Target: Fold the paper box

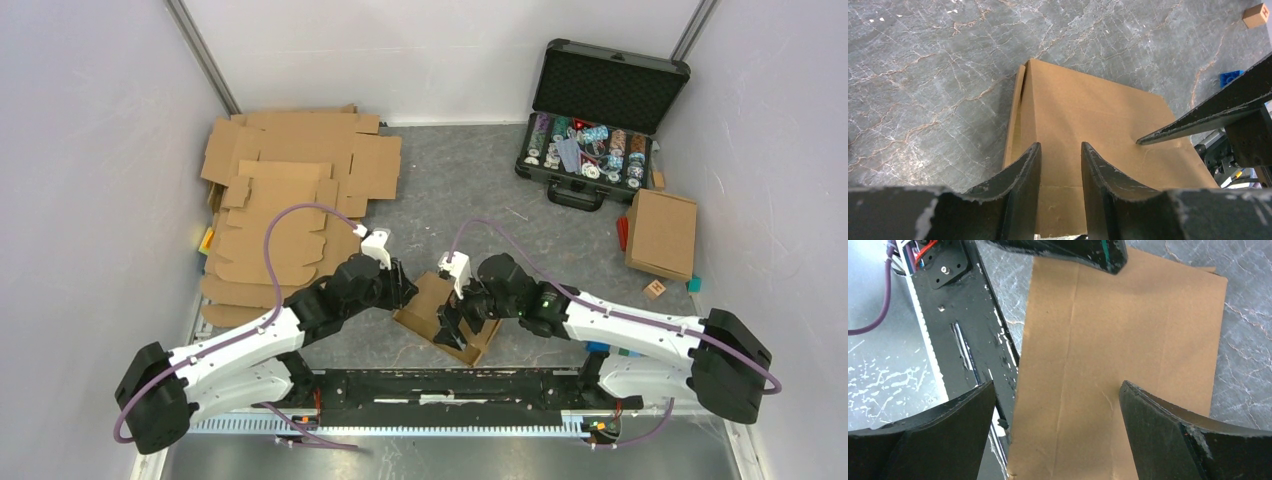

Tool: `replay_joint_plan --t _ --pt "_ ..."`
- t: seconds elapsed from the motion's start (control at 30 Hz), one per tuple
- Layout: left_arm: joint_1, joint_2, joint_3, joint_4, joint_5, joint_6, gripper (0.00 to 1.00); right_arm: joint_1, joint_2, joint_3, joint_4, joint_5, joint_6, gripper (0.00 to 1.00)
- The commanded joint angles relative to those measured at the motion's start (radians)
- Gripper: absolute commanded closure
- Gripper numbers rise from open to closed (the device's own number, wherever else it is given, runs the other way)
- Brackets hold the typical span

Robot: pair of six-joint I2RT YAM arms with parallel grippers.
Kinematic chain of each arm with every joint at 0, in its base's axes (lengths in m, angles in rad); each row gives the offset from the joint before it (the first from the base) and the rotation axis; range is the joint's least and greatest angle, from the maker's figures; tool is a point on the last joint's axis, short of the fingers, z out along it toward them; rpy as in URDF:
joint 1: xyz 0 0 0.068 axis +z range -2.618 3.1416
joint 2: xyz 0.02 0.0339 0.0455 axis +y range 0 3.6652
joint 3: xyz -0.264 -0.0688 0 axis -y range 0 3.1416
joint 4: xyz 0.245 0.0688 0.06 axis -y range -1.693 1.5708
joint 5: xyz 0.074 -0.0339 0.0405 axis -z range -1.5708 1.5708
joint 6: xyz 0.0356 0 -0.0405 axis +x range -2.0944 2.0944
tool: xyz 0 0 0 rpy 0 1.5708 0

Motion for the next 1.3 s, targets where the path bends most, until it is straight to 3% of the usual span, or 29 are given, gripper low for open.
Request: replay_joint_plan --t 0.0,0.17,0.37,0.5,0.63,0.77,0.9,1.0,1.13,1.27 --pt "0.002 -0.007 -0.019 0.050 0.009 -0.033 0.59 0.012 0.007 0.089 0.011 0.004 0.023 0.02" --pt "0.002 -0.005 -0.058 0.057 0.027 -0.028 0.60 0.011 -0.029 0.084 -0.020 0.087 -0.008 0.02" --pt "0.001 -0.011 -0.134 0.074 0.027 -0.043 0.64 0.010 -0.100 0.015 0.034 0.153 0.067 0.05" --pt "0.000 -0.024 -0.145 0.075 0.020 -0.037 0.64 0.009 -0.124 -0.027 0.029 0.199 0.086 0.34" --pt "0.000 0.001 -0.139 0.071 0.029 -0.023 0.64 0.009 -0.099 -0.049 -0.003 0.180 0.086 0.73" --pt "0.001 0.004 -0.133 0.051 0.021 -0.017 0.64 0.010 -0.102 -0.131 0.024 0.184 0.119 0.89" --pt "0.000 0.005 -0.092 0.021 0.032 0.006 0.62 0.009 -0.080 -0.234 0.116 0.167 0.150 0.91" --pt "0.000 0.035 -0.017 -0.077 0.024 0.043 0.61 0.010 -0.043 -0.236 0.087 0.251 0.119 0.90" --pt "0.001 0.010 0.018 -0.129 -0.007 0.067 0.50 0.010 -0.043 -0.178 0.005 0.287 0.079 0.84" --pt "0.004 -0.030 0.053 -0.207 -0.057 0.110 0.39 0.009 -0.098 -0.199 0.035 0.299 0.097 0.72"
